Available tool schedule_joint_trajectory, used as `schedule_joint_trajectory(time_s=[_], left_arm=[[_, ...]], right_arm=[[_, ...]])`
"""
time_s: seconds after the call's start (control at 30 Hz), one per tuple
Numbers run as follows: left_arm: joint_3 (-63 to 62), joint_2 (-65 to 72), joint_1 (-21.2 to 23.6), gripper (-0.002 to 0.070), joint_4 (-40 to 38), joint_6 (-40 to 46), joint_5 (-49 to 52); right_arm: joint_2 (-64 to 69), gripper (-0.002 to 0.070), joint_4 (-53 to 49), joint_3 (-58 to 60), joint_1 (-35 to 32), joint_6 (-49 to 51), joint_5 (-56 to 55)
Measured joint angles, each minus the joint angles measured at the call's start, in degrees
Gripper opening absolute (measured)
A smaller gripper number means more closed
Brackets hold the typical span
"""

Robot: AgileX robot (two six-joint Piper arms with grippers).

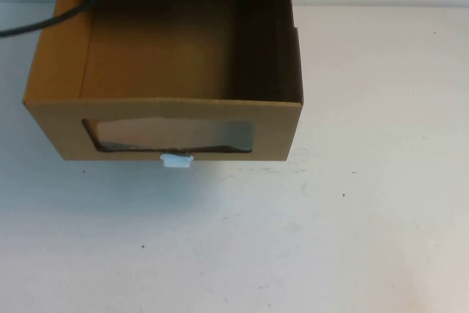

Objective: Close the shoe box
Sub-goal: Press the shoe box with left arm

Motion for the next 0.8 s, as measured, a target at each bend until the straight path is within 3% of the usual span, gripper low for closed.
schedule_joint_trajectory(time_s=[0.43, 0.8], left_arm=[[-35.3, 33.0, 0.0, -0.0005, -3.3, -6.3, 17.2], [-40.4, 38.5, 0.0, -0.0005, -3.1, -9.4, 21.3]], right_arm=[[0.0, -0.0013, 0.0, 0.0, 0.0, 0.0, 0.0], [0.0, -0.0013, -3.0, 0.0, 0.0, 0.0, 0.0]])
